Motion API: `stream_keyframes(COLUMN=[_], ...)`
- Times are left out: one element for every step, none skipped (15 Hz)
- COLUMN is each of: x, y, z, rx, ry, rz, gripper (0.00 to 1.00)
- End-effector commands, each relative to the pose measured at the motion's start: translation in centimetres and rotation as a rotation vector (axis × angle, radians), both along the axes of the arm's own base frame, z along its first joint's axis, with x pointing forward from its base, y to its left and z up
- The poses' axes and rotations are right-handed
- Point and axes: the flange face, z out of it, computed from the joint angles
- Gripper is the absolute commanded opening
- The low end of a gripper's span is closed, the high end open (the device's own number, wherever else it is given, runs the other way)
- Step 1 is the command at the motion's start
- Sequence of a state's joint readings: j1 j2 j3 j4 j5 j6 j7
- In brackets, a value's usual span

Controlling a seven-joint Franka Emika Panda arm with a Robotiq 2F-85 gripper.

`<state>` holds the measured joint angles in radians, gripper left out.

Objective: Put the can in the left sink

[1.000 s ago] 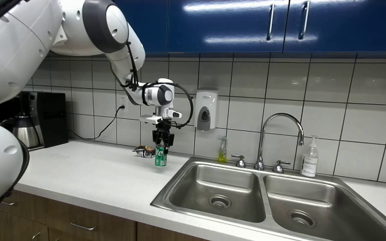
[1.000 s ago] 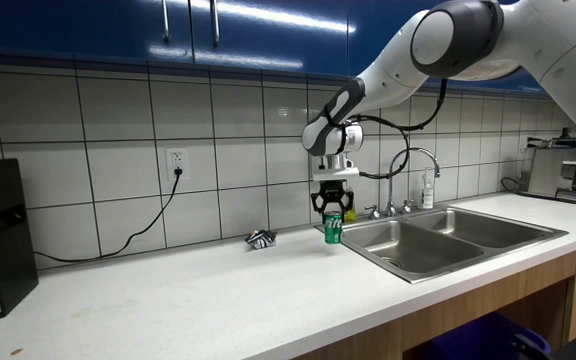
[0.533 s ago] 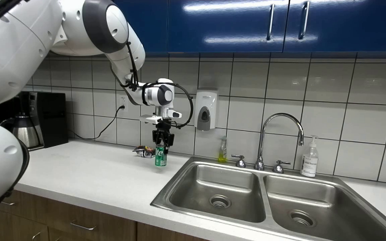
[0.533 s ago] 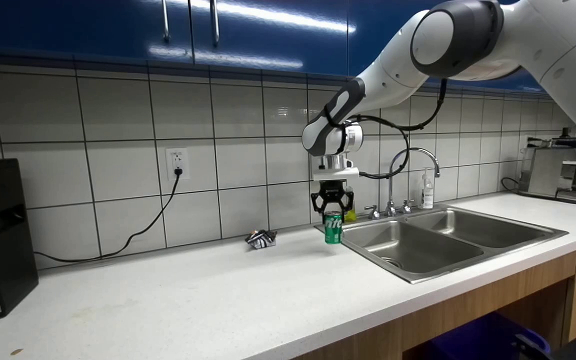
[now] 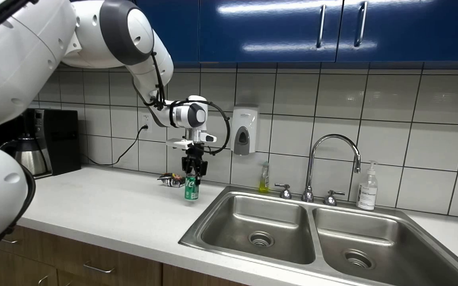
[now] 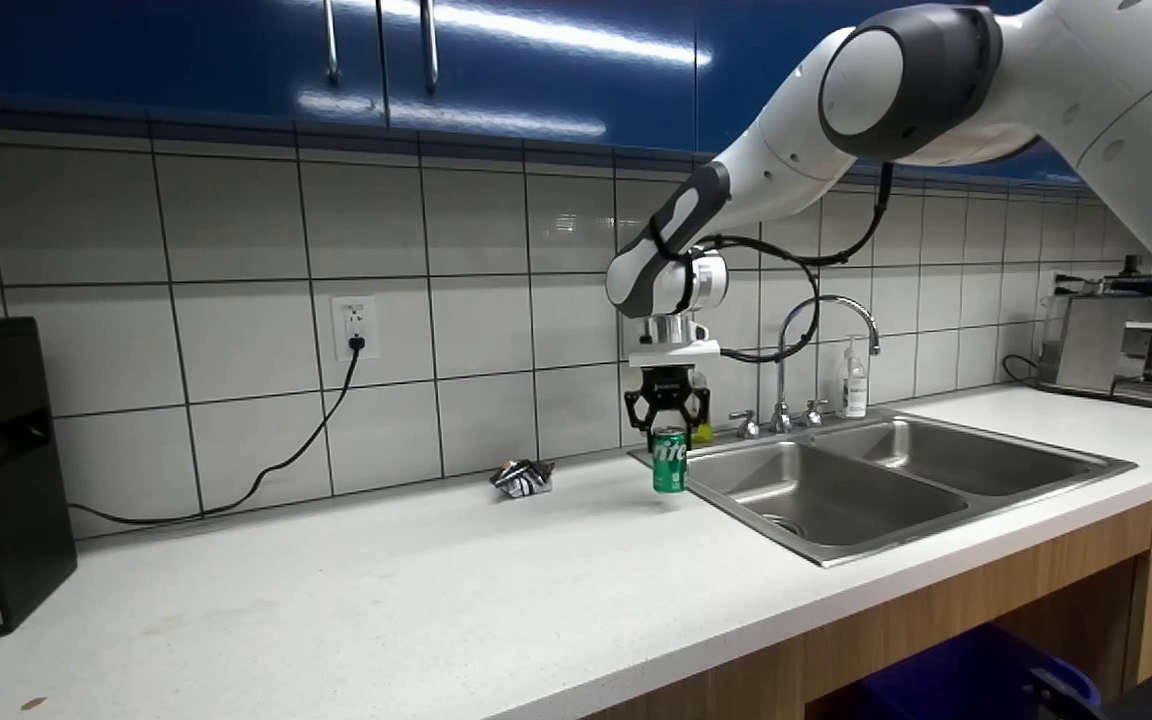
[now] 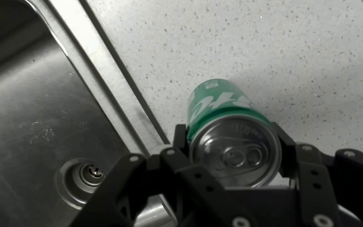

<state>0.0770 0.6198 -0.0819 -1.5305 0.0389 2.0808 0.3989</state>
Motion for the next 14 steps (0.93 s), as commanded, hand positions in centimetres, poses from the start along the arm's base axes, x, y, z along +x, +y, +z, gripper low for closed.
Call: stream_keyframes(x=[0.4, 0.4, 0.5, 0.5, 0.5, 0.4, 0.3, 0.2, 0.1, 0.0, -0.1, -0.3, -0.4, -0.6], y=[-1.7, -2.4, -3.0, -3.8, -4.4, -5.2, -6.0, -6.7, -7.5, -8.4, -9.2, -10.1, -11.0, -11.9], z=[0.8, 0.9, 1.1, 1.2, 1.3, 1.4, 1.4, 1.4, 1.4, 1.4, 1.4, 1.4, 1.3, 1.2], rx=[-0.007, -0.010, -0.014, -0.019, -0.022, -0.026, -0.029, -0.032, -0.036, -0.041, -0.044, -0.048, -0.050, -0.054], ry=[-0.029, -0.035, -0.041, -0.047, -0.054, -0.059, -0.063, -0.066, -0.069, -0.070, -0.073, -0.075, -0.080, -0.081], rz=[-0.041, -0.052, -0.063, -0.077, -0.089, -0.105, -0.122, -0.140, -0.157, -0.176, -0.193, -0.213, -0.233, -0.252], gripper=[0.38, 0.38, 0.38, 0.38, 0.38, 0.38, 0.38, 0.38, 0.38, 0.38, 0.38, 0.38, 0.38, 0.38])
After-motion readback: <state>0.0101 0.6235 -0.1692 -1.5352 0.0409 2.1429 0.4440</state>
